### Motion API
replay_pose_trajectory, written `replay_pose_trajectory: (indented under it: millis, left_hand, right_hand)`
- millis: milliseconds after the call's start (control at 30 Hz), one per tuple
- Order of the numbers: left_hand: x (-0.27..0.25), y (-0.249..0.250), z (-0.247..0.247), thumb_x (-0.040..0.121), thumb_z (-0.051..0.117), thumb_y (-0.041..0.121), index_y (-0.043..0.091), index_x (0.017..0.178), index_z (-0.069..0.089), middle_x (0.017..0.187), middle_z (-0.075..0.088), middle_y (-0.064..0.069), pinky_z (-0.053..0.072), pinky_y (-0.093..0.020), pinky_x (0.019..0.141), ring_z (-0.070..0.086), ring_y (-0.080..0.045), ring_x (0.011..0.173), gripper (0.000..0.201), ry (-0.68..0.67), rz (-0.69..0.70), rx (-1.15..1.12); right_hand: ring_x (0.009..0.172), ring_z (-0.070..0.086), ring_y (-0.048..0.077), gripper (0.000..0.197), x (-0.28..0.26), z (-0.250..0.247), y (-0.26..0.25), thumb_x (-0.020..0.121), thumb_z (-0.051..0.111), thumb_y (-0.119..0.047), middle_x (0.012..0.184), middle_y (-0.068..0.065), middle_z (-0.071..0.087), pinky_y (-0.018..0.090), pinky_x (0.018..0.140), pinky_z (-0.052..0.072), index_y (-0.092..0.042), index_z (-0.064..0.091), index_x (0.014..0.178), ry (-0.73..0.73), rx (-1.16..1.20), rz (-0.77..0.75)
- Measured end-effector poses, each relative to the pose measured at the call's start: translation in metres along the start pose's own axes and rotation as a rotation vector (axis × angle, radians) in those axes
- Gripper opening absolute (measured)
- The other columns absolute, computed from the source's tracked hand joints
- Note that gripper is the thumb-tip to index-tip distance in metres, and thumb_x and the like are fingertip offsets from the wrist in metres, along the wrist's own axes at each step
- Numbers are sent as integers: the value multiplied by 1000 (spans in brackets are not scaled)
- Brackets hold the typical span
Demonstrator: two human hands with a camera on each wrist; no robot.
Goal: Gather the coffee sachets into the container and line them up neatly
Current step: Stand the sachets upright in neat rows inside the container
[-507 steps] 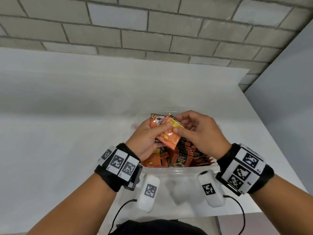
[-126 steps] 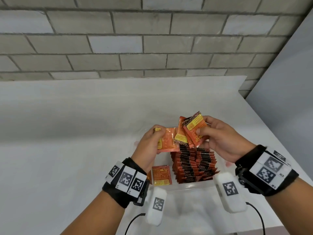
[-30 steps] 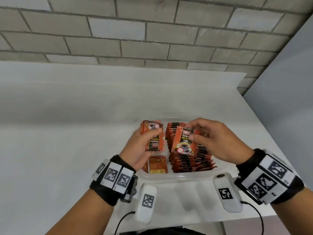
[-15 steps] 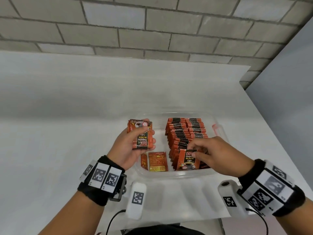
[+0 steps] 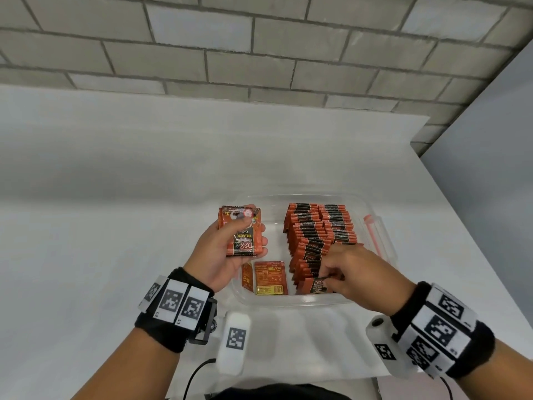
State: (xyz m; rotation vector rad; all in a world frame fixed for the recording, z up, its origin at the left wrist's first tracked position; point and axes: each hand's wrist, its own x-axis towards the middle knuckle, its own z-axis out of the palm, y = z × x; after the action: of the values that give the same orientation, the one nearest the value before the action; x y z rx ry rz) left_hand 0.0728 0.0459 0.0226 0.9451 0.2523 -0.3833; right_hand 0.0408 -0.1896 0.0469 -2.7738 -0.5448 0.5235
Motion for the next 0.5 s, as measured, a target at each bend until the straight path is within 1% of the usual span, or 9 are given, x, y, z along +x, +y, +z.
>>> replay_pose_trajectory:
  millis: [67,133,167,233,267,367,433,500]
  left_hand:
    - [0,0,0,73,62,21,9,108,59,86,69,-14,58,-36,66,67,-23,69,37,-5,-3,-4]
    - [0,1,-1,73,62,21,9,109,59,87,68,-14,59,-36,66,67,-23,70,38,-13,-6,-4]
    - [1,1,-1,73,62,21,9,109,58,87,68,-14,59,-36,67,67,-23,70,39,-16,-4,-3]
    - [1,1,-1,72,62,21,8,110,58,87,68,-15,59,-37,67,67,-23,70,41,-22,-3,-2]
    - [1,1,-1,72,62,21,7,110,58,87,68,-15,58,-37,68,67,-23,70,41,-23,-3,-2]
    - [1,1,-2,73,61,21,8,109,58,85,69,-14,59,-37,68,68,-23,70,38,-26,-2,-4]
    - [2,1,-1,73,61,20,8,109,58,85,69,-15,59,-38,68,68,-23,70,39,-22,-4,-9]
    - [2,1,-2,72,62,20,7,108,58,86,69,-15,58,-39,69,68,-24,70,39,-20,-3,-11]
  right_hand:
    - [80,48,4,10,3,2,-2,89,62,-24,87,-14,52,17,71,42,-22,68,96,-24,-57,-5]
    - [78,46,3,11,6,1,-5,89,61,-22,81,-16,50,11,62,33,-23,66,100,-45,-97,-20]
    - [77,46,3,11,7,0,-6,89,61,-21,80,-17,50,10,59,29,-24,65,99,-53,-113,-23]
    - [76,46,2,8,10,-1,-8,88,61,-19,79,-18,51,16,61,28,-24,64,94,-66,-158,-26]
    - [76,45,1,7,11,-1,-8,88,61,-19,78,-18,51,17,63,26,-24,64,91,-76,-182,-23]
    - [76,47,2,6,15,1,-7,84,64,-18,77,-17,55,13,60,26,-23,64,83,-99,-191,-2]
    - [76,49,3,9,16,2,-5,82,66,-18,77,-16,54,15,60,31,-24,63,78,-112,-176,22]
    - [76,50,4,14,17,2,-4,82,67,-18,75,-16,52,13,58,30,-27,60,74,-122,-173,37]
